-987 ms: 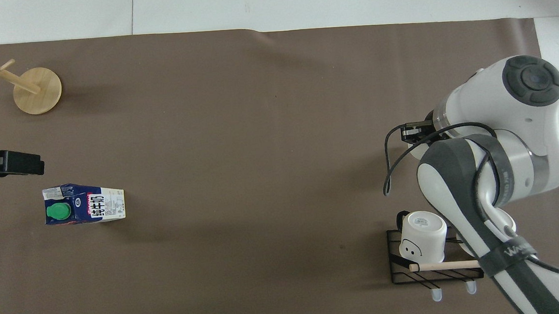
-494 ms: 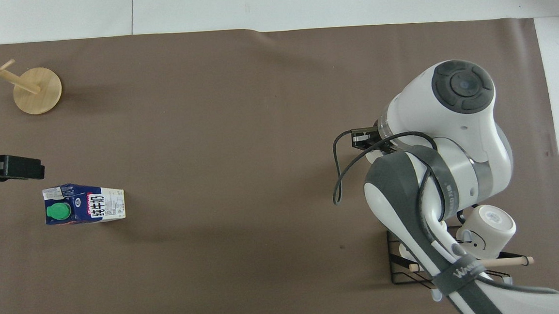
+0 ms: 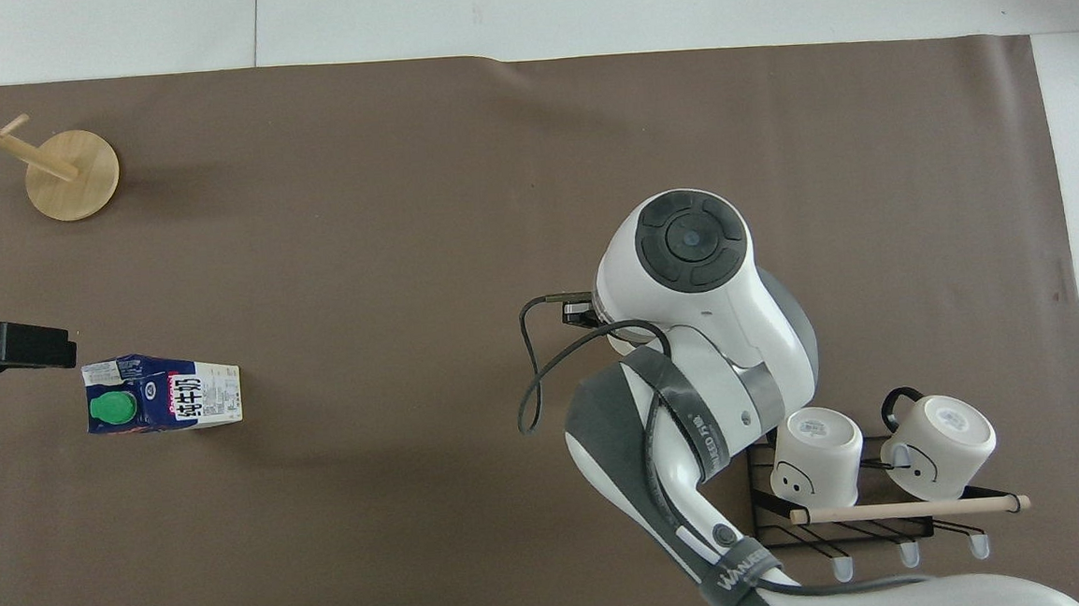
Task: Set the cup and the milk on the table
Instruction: 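Carry the mug toward the table center while the left gripper reaches the carton, then grasp the milk carton with the left gripper while the right gripper holds the mug, then set the mug down at the table center with the right gripper, then lift the carton with the left gripper while the right gripper withdraws, then carry the milk carton with the left gripper beside the white mug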
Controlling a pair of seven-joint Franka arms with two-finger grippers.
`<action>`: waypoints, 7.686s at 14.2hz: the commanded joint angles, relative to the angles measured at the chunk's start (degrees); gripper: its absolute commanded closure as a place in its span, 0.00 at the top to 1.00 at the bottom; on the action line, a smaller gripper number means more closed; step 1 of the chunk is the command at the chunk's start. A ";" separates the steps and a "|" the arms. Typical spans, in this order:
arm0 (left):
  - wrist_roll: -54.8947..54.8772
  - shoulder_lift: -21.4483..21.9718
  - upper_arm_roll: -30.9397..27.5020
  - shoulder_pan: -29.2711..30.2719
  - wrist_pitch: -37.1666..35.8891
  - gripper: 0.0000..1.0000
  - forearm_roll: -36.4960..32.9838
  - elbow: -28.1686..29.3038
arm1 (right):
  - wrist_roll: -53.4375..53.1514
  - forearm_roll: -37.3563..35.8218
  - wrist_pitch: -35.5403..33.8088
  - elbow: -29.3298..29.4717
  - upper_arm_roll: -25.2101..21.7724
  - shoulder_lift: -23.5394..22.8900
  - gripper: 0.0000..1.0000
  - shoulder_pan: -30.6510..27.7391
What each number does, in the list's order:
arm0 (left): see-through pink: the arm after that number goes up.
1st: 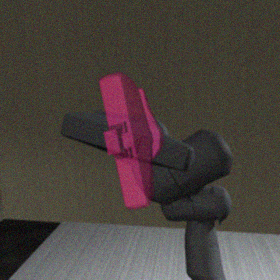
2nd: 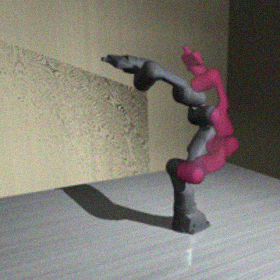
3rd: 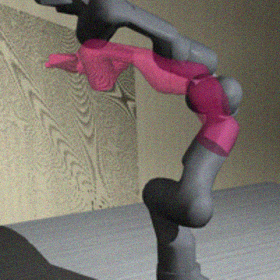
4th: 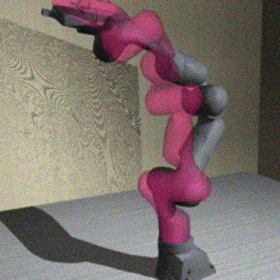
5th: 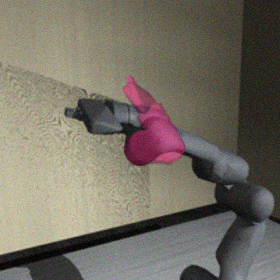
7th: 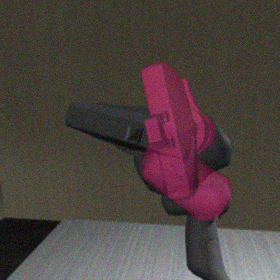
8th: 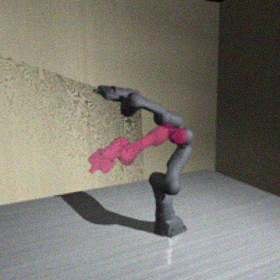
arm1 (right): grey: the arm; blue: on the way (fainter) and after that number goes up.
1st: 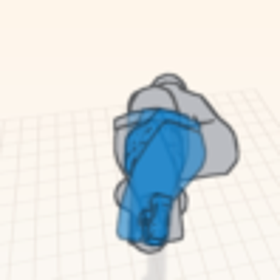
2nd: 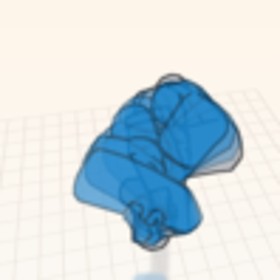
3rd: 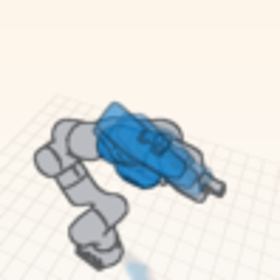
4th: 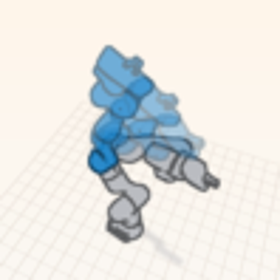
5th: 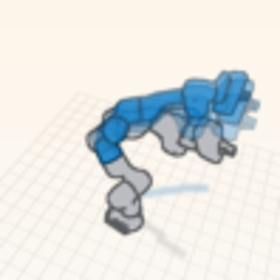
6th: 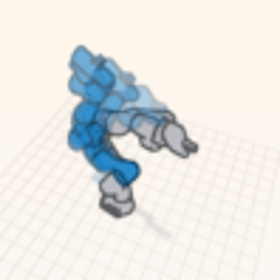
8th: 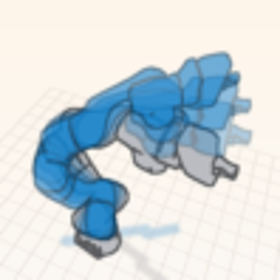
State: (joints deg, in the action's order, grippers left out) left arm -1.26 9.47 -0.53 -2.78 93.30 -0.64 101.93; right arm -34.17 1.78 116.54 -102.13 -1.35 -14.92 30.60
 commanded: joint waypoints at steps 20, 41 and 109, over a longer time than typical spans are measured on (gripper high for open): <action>-0.58 10.83 0.36 0.15 23.06 1.00 -0.77 27.52 | -4.68 -2.31 10.64 -1.67 0.03 -5.91 0.00 6.31; -3.74 11.19 0.36 1.47 35.10 1.00 -0.77 36.15 | -5.03 -2.13 10.02 -2.29 -0.05 -1.44 1.00 6.14; 47.85 -11.84 1.59 -33.87 28.78 0.55 -7.89 10.22 | 32.42 -2.92 -34.89 12.74 -2.69 21.16 1.00 -29.02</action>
State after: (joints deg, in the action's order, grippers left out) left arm 43.99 -0.88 2.06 -34.59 121.29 -6.34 113.47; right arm -2.94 -1.45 81.94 -88.57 -4.38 5.48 2.06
